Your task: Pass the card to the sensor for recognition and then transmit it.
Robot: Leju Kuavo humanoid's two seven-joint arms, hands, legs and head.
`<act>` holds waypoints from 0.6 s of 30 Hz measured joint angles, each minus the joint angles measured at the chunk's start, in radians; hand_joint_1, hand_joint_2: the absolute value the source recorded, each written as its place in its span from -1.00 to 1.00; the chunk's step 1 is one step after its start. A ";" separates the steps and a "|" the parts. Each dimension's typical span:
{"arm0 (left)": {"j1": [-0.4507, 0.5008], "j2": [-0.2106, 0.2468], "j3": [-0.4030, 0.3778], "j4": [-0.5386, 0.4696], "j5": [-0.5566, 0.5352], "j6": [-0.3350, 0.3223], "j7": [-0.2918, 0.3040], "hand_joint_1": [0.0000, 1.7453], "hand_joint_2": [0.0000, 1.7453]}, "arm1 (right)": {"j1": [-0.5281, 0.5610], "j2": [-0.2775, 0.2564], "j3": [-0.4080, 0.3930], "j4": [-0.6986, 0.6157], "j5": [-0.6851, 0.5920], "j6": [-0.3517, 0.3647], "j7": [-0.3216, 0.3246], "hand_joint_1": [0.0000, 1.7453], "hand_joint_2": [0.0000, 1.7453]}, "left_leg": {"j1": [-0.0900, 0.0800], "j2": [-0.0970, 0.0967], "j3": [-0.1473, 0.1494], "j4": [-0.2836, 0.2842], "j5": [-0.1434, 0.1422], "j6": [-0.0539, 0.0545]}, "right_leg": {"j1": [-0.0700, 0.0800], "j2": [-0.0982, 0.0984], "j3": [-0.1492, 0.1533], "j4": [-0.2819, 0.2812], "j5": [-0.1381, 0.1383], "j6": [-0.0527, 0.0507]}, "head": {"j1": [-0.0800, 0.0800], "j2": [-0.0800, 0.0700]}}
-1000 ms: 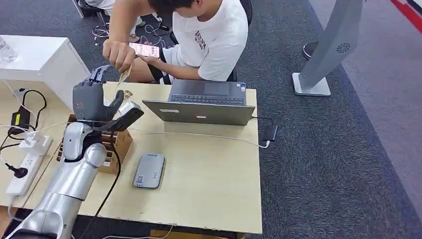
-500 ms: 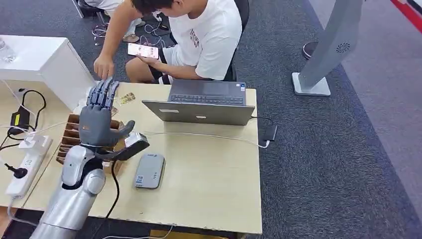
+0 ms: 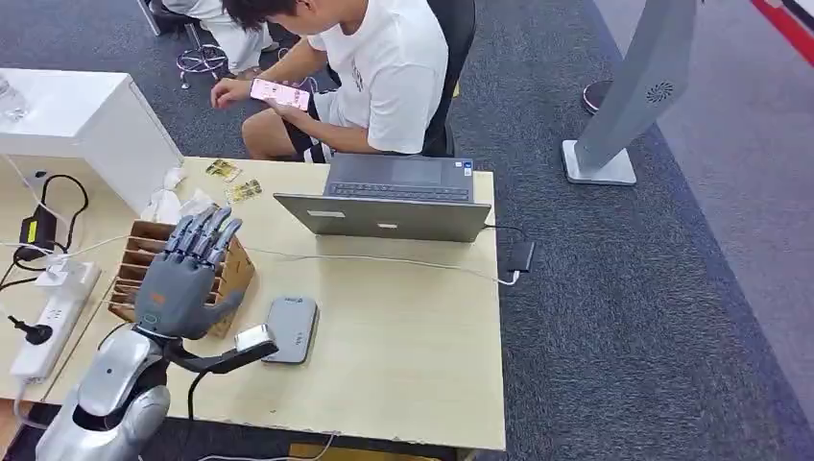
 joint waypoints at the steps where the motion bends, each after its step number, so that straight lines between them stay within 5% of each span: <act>1: 0.017 0.008 -0.001 -0.012 -0.006 -0.012 0.001 -1.00 1.00 | 0.002 0.000 -0.002 0.000 -0.005 -0.003 -0.004 -1.00 1.00 | 0.000 0.000 0.000 0.000 0.000 0.000 | 0.000 0.000 0.000 0.000 0.000 0.000 | 0.000 0.000; 10: 0.120 0.090 -0.022 -0.099 0.013 -0.104 -0.002 -1.00 1.00 | 0.006 -0.002 -0.026 0.005 -0.009 -0.005 -0.004 -1.00 1.00 | 0.000 0.000 0.000 0.000 0.000 0.000 | 0.000 0.000 -0.001 0.000 0.000 0.000 | 0.000 0.000; 18: 0.153 0.107 -0.032 -0.120 0.014 -0.114 -0.002 -1.00 1.00 | 0.008 -0.003 -0.041 0.006 -0.010 -0.003 0.003 -1.00 1.00 | 0.000 0.000 0.000 0.000 0.000 0.000 | 0.000 -0.001 0.000 0.000 0.000 0.000 | 0.000 0.000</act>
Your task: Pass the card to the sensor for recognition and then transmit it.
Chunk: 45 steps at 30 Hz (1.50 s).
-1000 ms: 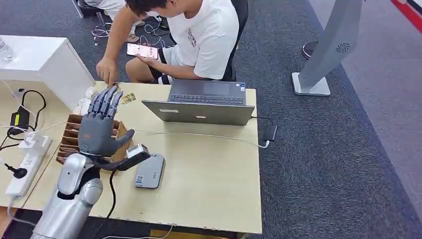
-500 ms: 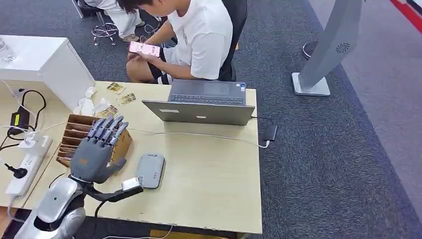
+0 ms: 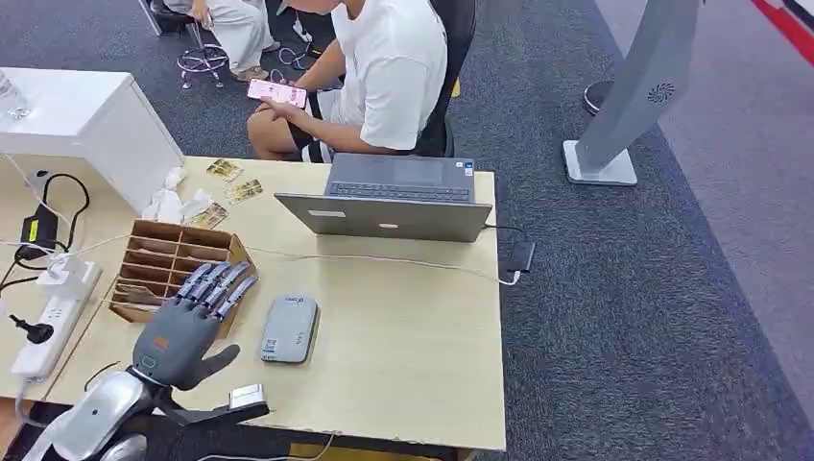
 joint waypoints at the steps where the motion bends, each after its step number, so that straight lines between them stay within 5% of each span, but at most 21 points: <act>1: 0.001 0.000 0.000 -0.002 0.000 0.000 0.000 -1.00 1.00 | 0.000 0.000 0.000 0.000 0.000 0.000 0.001 -1.00 1.00 | 0.000 0.000 0.000 0.000 0.000 0.000 | 0.000 0.000 0.000 0.000 0.000 0.000 | 0.000 0.000; 6: 0.004 0.001 -0.003 -0.003 0.000 0.000 0.007 -1.00 1.00 | 0.000 0.000 -0.001 0.000 -0.001 0.000 0.002 -1.00 1.00 | 0.000 0.000 0.000 0.000 0.000 0.000 | 0.000 0.000 0.000 0.000 0.000 0.000 | 0.000 0.000; 17: 0.008 -0.002 0.054 0.036 0.016 -0.038 0.137 -1.00 1.00 | 0.001 0.000 -0.003 0.000 0.013 0.000 0.013 -1.00 1.00 | 0.000 -0.001 0.000 0.000 0.000 0.000 | 0.000 0.000 0.000 0.000 0.000 0.000 | 0.000 0.000; 29: 0.022 -0.021 0.152 0.087 0.043 -0.063 0.130 -1.00 1.00 | 0.000 0.000 -0.003 0.000 0.041 0.001 0.020 -1.00 1.00 | 0.000 -0.001 0.000 0.000 0.000 0.000 | 0.000 0.000 0.000 0.000 0.000 0.000 | 0.000 0.000; 45: 0.046 -0.034 0.173 0.099 0.044 -0.093 0.138 -1.00 1.00 | 0.000 0.000 -0.003 0.000 0.044 0.016 0.022 -1.00 1.00 | 0.000 -0.001 0.000 0.000 0.000 0.000 | 0.000 -0.001 0.000 0.000 0.000 0.000 | 0.000 0.000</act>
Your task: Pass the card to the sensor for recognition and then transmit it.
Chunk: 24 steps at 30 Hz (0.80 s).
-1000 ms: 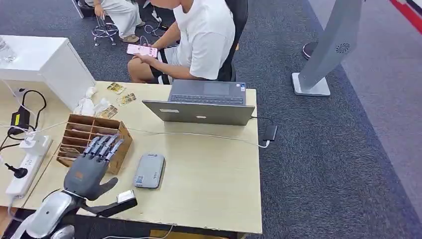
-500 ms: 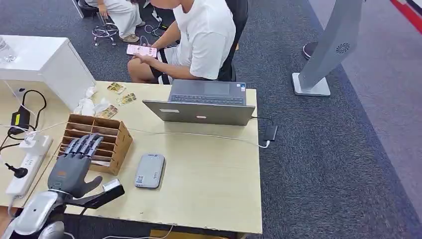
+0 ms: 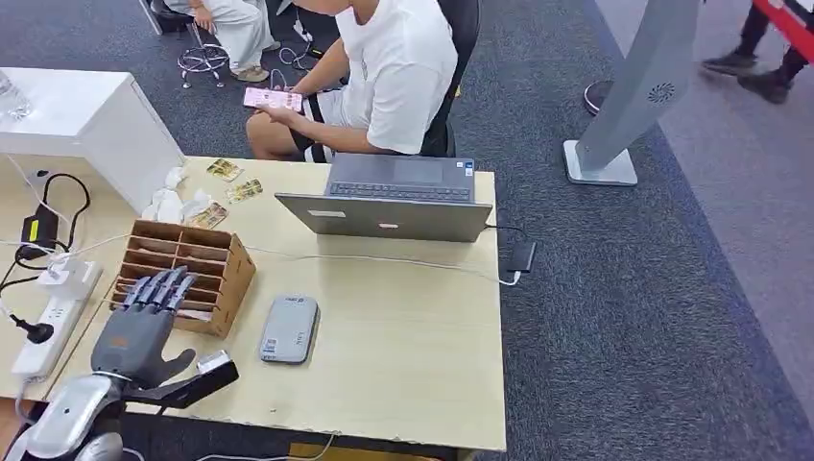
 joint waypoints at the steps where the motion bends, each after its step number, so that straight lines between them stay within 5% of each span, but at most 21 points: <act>1: 0.000 0.001 0.003 0.000 0.002 -0.003 0.001 -1.00 1.00 | 0.000 0.000 0.000 0.000 0.000 0.000 0.002 -1.00 1.00 | 0.000 0.000 0.000 0.000 0.000 0.000 | 0.000 0.000 0.000 0.000 0.000 0.000 | 0.000 0.000; 24: -0.031 0.016 0.037 0.029 0.010 -0.035 0.013 -1.00 1.00 | -0.001 0.000 0.000 0.000 0.018 0.008 0.000 -1.00 1.00 | 0.000 0.000 0.000 0.000 0.000 0.000 | 0.000 0.000 0.000 0.000 0.000 0.000 | 0.000 0.000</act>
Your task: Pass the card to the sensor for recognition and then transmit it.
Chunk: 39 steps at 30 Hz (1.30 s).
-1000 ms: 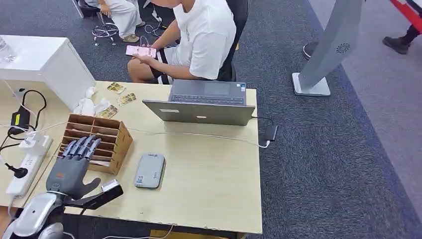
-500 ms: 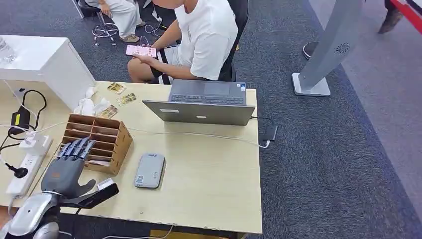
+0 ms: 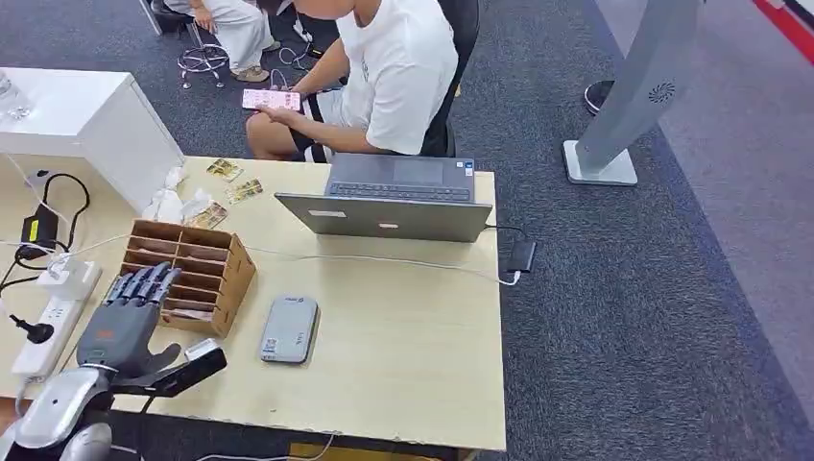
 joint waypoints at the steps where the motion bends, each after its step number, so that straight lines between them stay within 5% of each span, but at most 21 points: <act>1: -0.006 0.000 0.000 0.003 -0.001 -0.005 0.000 -1.00 1.00 | 0.000 0.000 0.000 0.000 0.000 0.002 0.000 -1.00 1.00 | 0.000 0.000 0.000 0.000 0.000 0.000 | 0.000 0.000 0.000 0.000 0.000 0.000 | 0.000 0.000; 37: -0.076 -0.002 -0.001 0.112 0.001 -0.025 0.000 -1.00 1.00 | -0.013 0.000 0.005 0.000 0.034 0.012 0.017 -1.00 1.00 | 0.000 0.000 0.000 0.000 0.000 0.000 | 0.000 0.000 0.000 0.000 0.000 0.000 | 0.000 0.000; 38: -0.076 -0.002 -0.001 0.112 0.001 -0.025 0.000 0.88 1.00 | -0.013 0.000 0.005 0.000 0.034 0.012 0.017 -1.00 1.00 | 0.000 0.000 0.000 0.000 0.000 0.000 | 0.000 0.000 0.000 0.000 0.000 0.000 | 0.000 0.000; 39: -0.076 -0.002 -0.001 0.112 0.001 -0.025 0.000 1.00 1.00 | -0.013 0.000 0.005 0.000 0.034 0.012 0.017 -1.00 1.00 | 0.000 0.000 0.000 0.000 0.000 0.000 | 0.000 0.000 0.000 0.000 0.000 0.000 | 0.000 0.000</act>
